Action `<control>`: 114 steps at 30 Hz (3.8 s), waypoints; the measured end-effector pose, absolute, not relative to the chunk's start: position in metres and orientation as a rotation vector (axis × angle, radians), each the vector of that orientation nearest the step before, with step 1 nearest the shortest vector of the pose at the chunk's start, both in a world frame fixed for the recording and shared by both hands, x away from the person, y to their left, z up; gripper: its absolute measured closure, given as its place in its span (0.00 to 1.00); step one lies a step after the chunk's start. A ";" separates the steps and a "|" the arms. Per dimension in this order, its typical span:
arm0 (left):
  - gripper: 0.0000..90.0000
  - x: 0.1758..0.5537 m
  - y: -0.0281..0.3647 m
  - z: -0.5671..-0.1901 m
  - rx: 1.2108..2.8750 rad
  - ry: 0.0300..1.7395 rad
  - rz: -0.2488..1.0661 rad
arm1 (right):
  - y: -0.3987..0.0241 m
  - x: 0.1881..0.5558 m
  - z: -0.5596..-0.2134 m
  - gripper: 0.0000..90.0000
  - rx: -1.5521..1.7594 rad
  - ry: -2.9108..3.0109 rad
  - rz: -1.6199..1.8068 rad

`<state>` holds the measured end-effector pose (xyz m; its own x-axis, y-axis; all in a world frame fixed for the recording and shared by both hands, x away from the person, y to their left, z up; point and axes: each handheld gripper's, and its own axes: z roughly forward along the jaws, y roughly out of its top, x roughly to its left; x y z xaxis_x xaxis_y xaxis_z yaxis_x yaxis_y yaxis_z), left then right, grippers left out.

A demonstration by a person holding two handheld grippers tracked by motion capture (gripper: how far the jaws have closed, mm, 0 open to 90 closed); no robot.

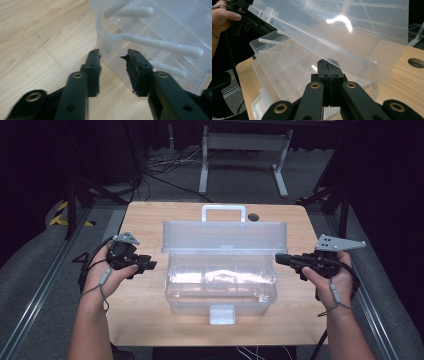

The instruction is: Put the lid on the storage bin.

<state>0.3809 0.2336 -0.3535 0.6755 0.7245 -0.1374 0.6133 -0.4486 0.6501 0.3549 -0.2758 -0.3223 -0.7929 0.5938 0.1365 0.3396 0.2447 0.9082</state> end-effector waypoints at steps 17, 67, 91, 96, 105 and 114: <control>0.42 0.402 0.244 -0.383 2.169 1.100 0.244 | -0.275 0.348 -0.326 1.00 0.867 2.381 1.477; 0.40 0.416 0.247 -0.410 2.276 1.260 0.171 | -0.272 0.337 -0.335 1.00 0.892 2.592 1.154; 0.37 0.419 0.247 -0.418 2.285 1.259 0.126 | -0.267 0.335 -0.340 1.00 0.874 2.688 1.009; 0.37 0.419 0.246 -0.419 2.291 1.264 0.121 | -0.267 0.335 -0.342 1.00 0.874 2.710 0.986; 0.37 0.420 0.246 -0.422 2.304 1.279 0.115 | -0.266 0.336 -0.344 1.00 0.872 2.737 0.951; 0.37 0.421 0.246 -0.424 2.315 1.283 0.109 | -0.265 0.336 -0.346 1.00 0.865 2.760 0.913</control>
<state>0.4208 0.2461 -0.4236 0.5558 0.8155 -0.1615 0.7766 -0.4401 0.4508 0.3360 -0.2650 -0.3465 -0.8322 0.5497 0.0729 0.4847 0.6573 0.5771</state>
